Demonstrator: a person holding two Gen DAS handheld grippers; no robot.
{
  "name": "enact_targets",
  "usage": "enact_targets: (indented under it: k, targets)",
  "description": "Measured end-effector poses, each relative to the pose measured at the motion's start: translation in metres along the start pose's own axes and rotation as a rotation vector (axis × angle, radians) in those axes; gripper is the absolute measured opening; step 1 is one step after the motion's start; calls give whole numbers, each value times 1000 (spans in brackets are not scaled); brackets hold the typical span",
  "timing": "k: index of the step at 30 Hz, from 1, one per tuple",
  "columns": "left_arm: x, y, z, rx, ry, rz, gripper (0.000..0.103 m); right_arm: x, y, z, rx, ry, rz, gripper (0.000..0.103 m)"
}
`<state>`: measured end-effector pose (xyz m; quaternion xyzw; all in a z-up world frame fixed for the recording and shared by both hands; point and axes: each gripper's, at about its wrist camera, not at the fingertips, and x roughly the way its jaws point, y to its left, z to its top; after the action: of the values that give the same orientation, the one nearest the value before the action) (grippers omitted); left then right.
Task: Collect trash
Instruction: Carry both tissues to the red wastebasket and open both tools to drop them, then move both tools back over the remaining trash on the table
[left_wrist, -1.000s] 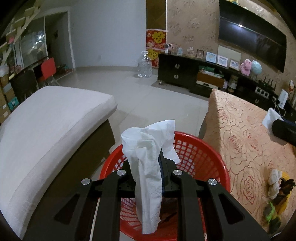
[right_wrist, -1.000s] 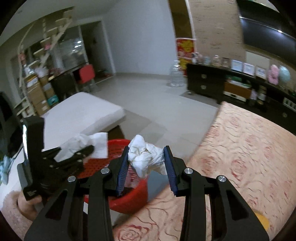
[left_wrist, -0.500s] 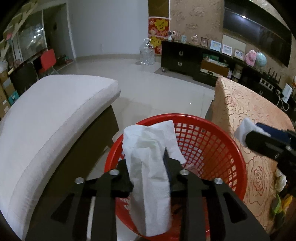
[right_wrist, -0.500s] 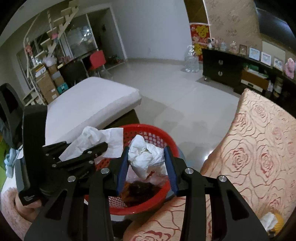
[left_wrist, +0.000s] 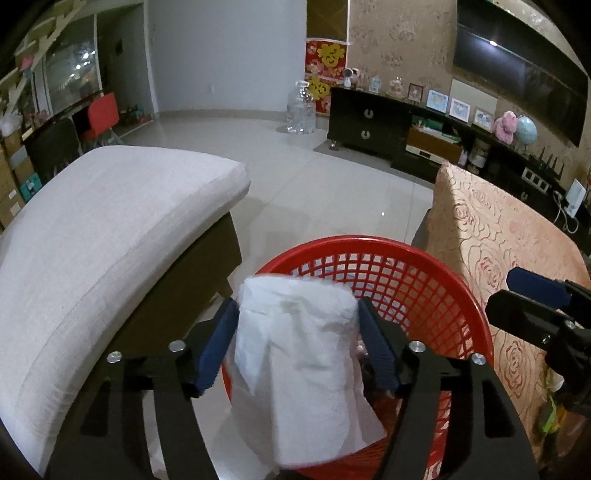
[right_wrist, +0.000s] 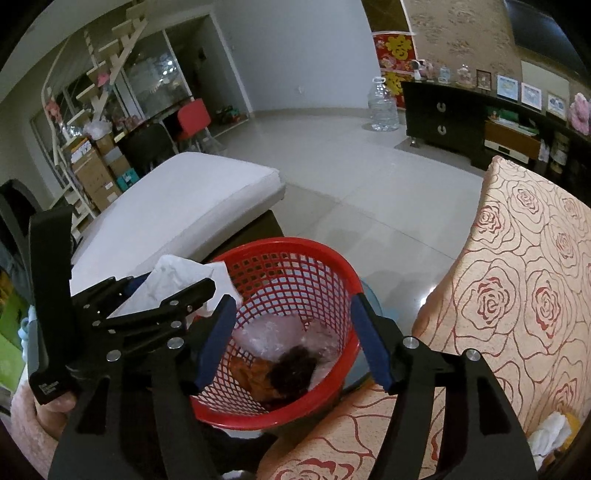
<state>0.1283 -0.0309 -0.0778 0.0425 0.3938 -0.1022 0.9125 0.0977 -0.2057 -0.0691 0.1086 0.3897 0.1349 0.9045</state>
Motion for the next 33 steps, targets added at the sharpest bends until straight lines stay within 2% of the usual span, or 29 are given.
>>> enact_targets:
  k: [5, 10, 23, 29, 33]
  targets:
    - [-6, 3, 3, -20, -24, -14, 76, -6, -5, 0, 7, -11, -19, 62]
    - [-12, 1, 5, -29, -56, -27, 79, -15, -14, 0, 24, -33, -44, 63]
    - [-26, -11, 7, -23, -114, -64, 79, -46, -42, -4, 50, -95, -142, 63]
    - [-32, -25, 8, -4, -142, -102, 79, -69, -60, -13, 54, -125, -221, 64]
    - [-38, -40, 8, 23, -164, -132, 79, -92, -75, -21, 70, -157, -285, 68]
